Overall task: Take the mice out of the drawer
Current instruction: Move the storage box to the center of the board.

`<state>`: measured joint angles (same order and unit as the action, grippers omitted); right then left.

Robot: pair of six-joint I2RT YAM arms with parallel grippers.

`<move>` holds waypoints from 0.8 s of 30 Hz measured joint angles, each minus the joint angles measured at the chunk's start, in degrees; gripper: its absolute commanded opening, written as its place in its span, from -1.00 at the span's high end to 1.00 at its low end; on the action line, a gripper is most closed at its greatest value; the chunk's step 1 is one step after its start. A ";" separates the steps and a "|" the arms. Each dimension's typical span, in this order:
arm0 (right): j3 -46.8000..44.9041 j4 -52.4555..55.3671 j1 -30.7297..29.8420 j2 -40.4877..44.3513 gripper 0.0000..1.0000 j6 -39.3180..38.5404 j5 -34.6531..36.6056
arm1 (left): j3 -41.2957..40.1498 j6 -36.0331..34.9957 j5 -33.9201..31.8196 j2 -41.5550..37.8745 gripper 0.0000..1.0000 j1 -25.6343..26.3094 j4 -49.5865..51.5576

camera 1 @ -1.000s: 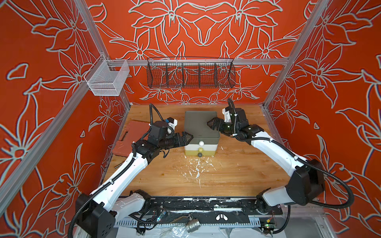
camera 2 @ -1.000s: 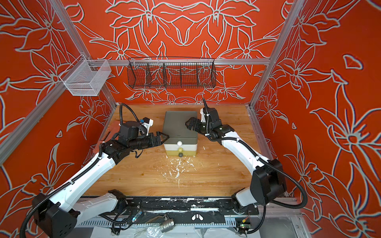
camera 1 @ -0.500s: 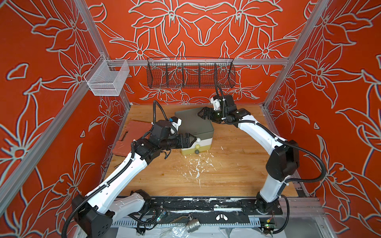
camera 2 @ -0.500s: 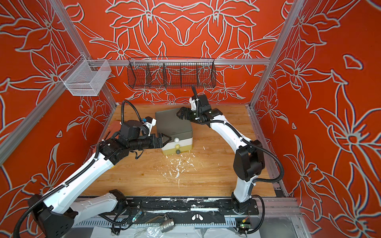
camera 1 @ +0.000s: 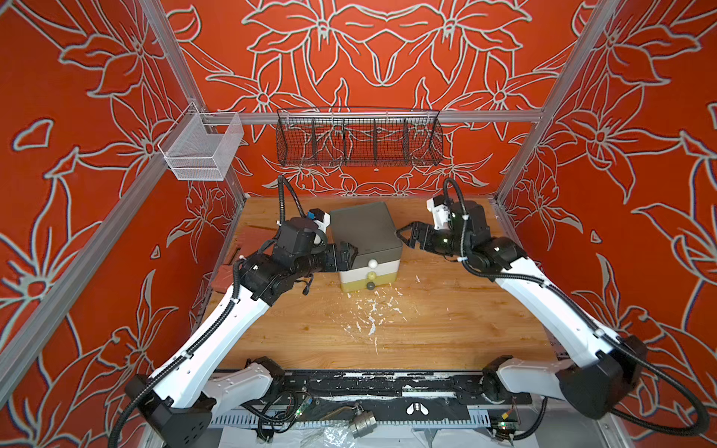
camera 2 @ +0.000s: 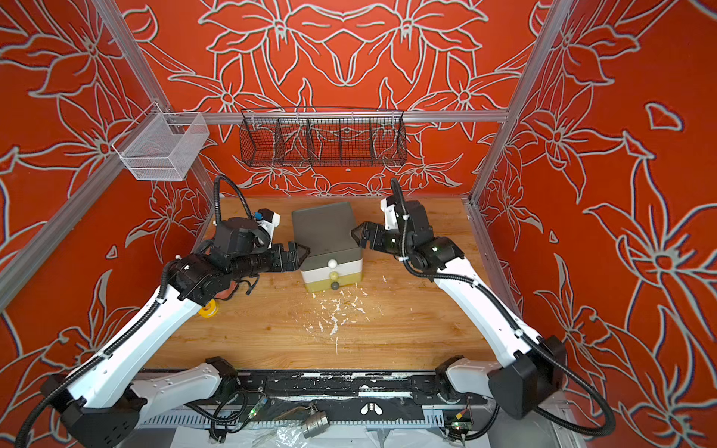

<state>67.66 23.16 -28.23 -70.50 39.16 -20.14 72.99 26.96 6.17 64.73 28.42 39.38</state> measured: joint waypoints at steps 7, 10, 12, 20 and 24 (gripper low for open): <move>-12.31 -10.49 -10.75 -0.50 -0.68 8.39 1.18 | 1.62 1.29 -0.46 7.15 -0.96 -2.56 0.57; -15.13 -16.39 -14.69 -2.93 -0.58 11.52 2.82 | 1.20 2.73 0.44 8.76 -0.85 -4.20 0.07; -16.85 -20.68 -16.65 -4.44 -0.51 13.38 4.15 | 0.66 3.76 1.64 9.18 -0.75 -5.29 -0.48; -19.23 -31.28 -18.03 -6.34 -0.29 17.70 12.22 | -0.02 6.40 4.44 11.21 -0.42 -6.21 -3.21; -19.28 -33.42 -18.01 -6.38 -0.23 18.91 15.74 | -0.02 7.02 4.87 13.16 -0.31 -6.21 -3.63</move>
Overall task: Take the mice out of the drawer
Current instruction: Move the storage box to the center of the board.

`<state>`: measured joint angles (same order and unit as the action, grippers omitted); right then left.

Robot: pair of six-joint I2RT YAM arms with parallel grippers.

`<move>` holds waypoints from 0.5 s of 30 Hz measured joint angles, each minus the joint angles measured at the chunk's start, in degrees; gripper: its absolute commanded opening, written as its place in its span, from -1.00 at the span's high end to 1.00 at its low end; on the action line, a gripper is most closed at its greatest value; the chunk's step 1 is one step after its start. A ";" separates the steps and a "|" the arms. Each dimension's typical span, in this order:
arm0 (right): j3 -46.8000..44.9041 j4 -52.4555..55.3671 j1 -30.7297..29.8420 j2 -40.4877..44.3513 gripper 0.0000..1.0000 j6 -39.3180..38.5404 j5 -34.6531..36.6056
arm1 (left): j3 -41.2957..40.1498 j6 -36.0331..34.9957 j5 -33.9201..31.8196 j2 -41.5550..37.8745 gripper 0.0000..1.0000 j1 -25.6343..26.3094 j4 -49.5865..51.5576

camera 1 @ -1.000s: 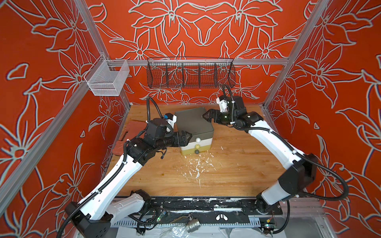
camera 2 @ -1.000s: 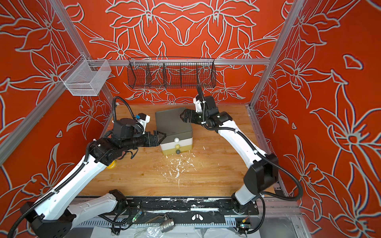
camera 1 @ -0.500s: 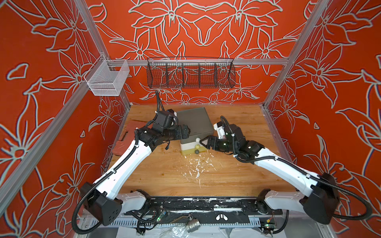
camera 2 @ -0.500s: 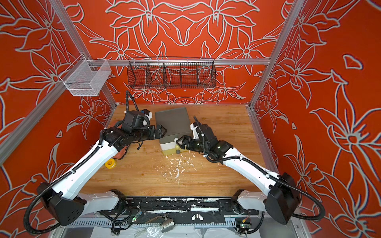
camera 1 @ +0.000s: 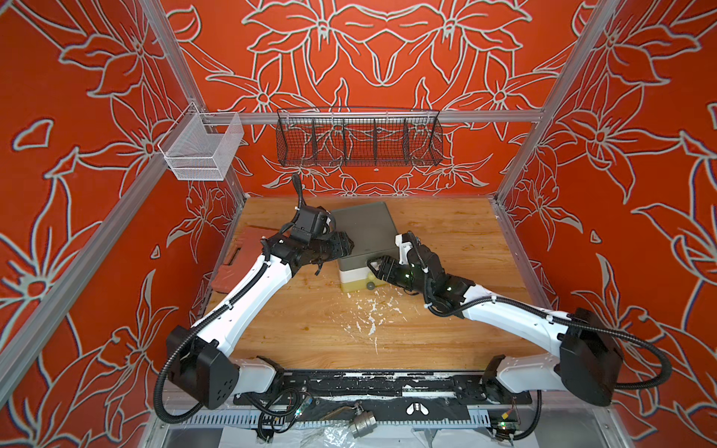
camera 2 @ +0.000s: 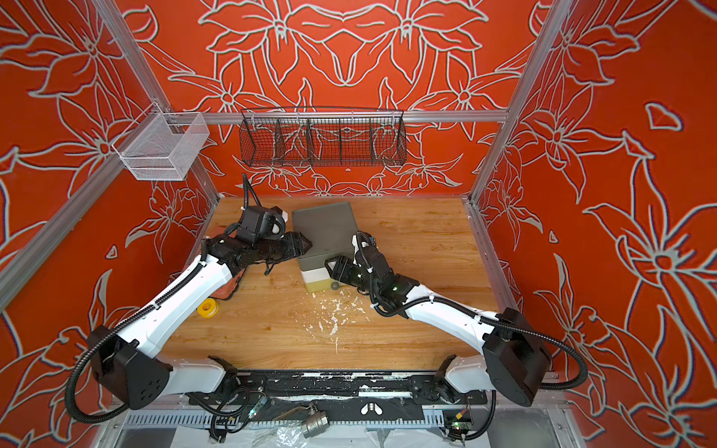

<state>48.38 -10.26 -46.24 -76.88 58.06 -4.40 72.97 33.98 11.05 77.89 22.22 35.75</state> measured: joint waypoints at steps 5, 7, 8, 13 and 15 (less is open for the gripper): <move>0.00 -1.07 0.00 -0.96 -0.18 0.48 2.86 | 0.00 0.74 0.37 1.33 -0.18 -0.04 -0.26; 0.00 -1.22 0.04 -1.14 -0.17 0.46 3.78 | 0.00 1.11 0.44 1.62 -0.15 -0.20 -0.28; 0.00 -1.31 0.20 -1.16 -0.16 0.46 4.07 | 0.00 1.31 0.46 1.73 -0.13 -0.26 -0.28; 0.11 -1.46 1.03 -1.16 -0.13 0.22 3.98 | 0.00 2.25 0.57 2.71 -0.07 -0.50 -0.28; 0.37 -1.42 1.73 -1.31 -0.12 -0.02 3.82 | 0.11 2.82 0.83 3.50 -0.06 -0.37 -1.05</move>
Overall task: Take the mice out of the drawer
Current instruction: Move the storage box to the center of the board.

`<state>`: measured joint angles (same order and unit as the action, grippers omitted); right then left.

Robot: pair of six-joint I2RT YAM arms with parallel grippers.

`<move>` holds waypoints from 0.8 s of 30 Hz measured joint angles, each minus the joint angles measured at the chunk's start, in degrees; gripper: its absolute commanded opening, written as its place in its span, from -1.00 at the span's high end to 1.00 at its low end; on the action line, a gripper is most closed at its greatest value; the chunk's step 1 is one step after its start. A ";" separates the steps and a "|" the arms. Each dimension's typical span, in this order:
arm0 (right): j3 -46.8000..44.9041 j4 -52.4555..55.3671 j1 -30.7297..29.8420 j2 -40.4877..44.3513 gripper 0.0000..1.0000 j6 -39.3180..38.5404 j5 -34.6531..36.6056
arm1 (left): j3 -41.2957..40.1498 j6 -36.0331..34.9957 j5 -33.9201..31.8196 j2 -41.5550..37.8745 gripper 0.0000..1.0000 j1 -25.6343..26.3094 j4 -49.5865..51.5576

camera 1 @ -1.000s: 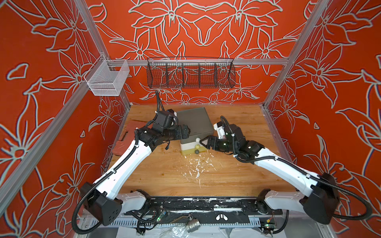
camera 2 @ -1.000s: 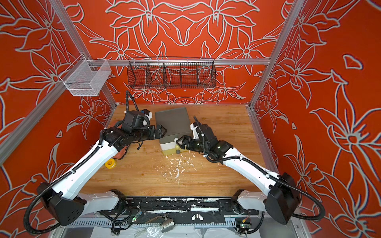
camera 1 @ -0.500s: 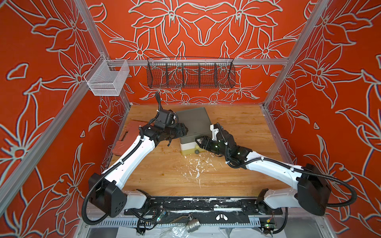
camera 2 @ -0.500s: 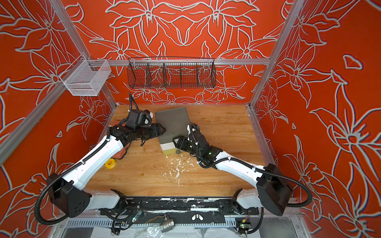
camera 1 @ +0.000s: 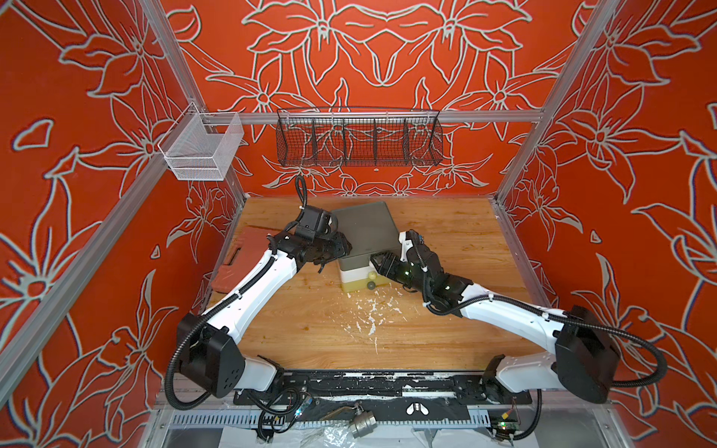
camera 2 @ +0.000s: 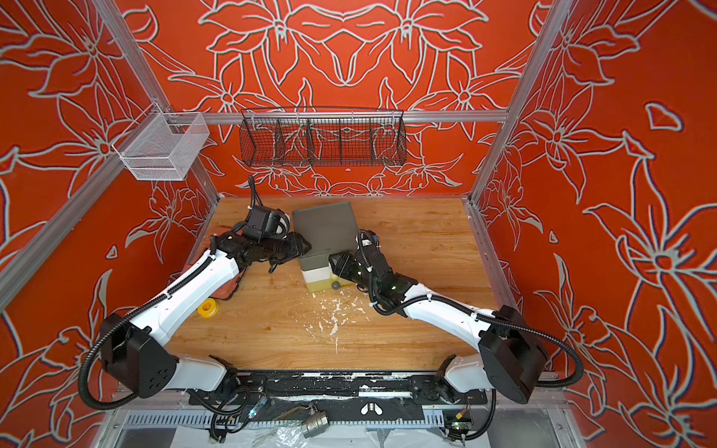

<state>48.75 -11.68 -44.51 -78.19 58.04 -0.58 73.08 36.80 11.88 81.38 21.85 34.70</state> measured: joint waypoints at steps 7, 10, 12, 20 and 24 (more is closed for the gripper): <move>0.33 -0.28 3.54 -0.44 -0.12 -0.79 -0.46 | 2.21 1.33 0.09 3.10 0.00 1.14 -2.03; 0.33 -0.48 4.55 -0.46 -0.13 -0.76 -1.44 | 3.52 1.86 -0.28 4.35 0.02 1.42 -1.99; 0.33 -0.92 4.79 -0.46 -0.14 -0.72 -2.32 | 3.93 2.05 -0.61 4.81 0.04 1.46 -2.03; 0.04 -3.61 5.05 -1.36 -0.10 -0.02 -5.11 | 3.96 2.25 -1.68 4.85 0.06 1.49 -2.34; 0.04 -4.00 5.05 -1.97 -0.09 0.26 -5.31 | 3.96 2.25 -2.25 4.87 0.08 1.46 -2.51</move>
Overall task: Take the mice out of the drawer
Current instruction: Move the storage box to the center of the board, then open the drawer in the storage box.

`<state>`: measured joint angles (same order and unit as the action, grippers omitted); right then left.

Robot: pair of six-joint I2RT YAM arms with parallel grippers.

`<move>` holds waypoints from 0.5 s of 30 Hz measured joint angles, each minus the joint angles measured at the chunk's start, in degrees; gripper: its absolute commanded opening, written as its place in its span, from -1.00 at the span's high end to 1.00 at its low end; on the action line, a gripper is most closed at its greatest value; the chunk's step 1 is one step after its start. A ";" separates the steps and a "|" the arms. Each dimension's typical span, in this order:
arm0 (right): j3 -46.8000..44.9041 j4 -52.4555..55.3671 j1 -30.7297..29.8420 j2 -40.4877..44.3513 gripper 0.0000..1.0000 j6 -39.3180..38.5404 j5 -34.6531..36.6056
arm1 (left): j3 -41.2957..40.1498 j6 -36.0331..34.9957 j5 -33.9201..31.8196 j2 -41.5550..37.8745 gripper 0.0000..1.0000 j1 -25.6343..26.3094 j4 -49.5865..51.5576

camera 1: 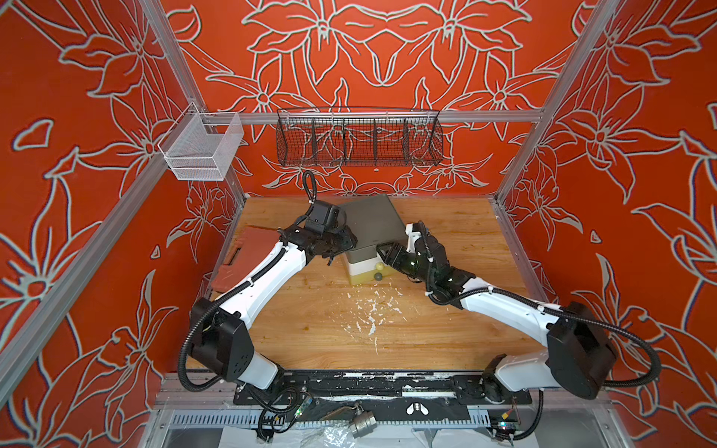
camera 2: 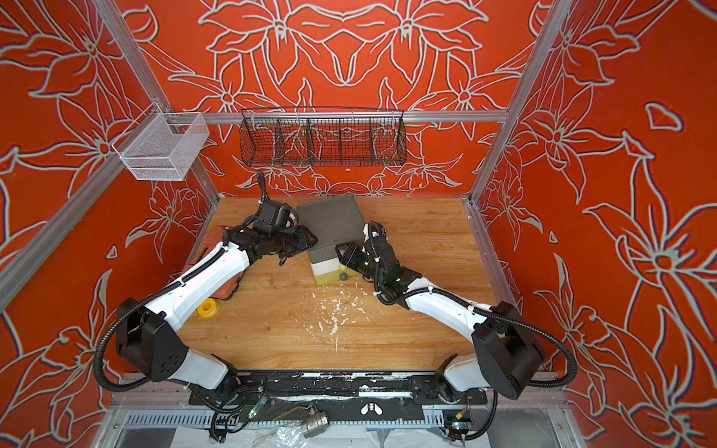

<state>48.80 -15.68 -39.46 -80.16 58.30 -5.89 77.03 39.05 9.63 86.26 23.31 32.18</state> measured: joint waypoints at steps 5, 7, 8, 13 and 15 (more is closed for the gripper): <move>0.00 1.29 -0.04 -1.38 -0.06 0.24 0.02 | 0.04 0.02 -0.42 0.00 0.10 0.02 -0.07; -0.09 2.05 -0.02 -1.36 -0.04 0.26 0.33 | 0.11 0.02 -0.57 0.00 0.12 0.02 -0.07; -0.26 1.99 -0.02 -1.36 -0.03 0.28 0.61 | 0.11 0.00 -0.59 0.00 0.12 0.02 -0.04; -0.66 1.73 0.00 -1.36 0.05 0.22 0.94 | 0.13 0.04 -0.81 0.00 0.15 0.02 -0.07; -0.63 1.55 0.00 -1.38 0.08 0.22 0.92 | 0.13 0.04 -0.85 0.00 0.16 0.02 -0.07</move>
<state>48.16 -14.13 -39.46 -81.54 58.52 -4.97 77.17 39.09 8.78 86.26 23.33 32.12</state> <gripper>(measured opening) 0.473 0.427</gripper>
